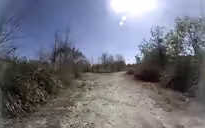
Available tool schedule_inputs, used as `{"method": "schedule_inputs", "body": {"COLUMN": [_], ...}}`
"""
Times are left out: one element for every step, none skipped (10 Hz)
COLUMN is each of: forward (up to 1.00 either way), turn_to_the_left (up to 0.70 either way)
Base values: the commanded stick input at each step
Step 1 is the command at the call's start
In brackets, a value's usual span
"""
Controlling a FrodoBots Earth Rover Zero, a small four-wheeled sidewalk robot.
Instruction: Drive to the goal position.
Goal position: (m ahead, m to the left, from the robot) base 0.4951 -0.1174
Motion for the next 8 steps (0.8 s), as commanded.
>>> {"method": "schedule_inputs", "body": {"forward": [0.7, 0.7, 0.7, 0.7, 0.7, 0.7, 0.7, 0.7], "turn_to_the_left": [0.0, 0.0, 0.0, 0.0, 0.0, 0.0, 0.0, 0.0]}}
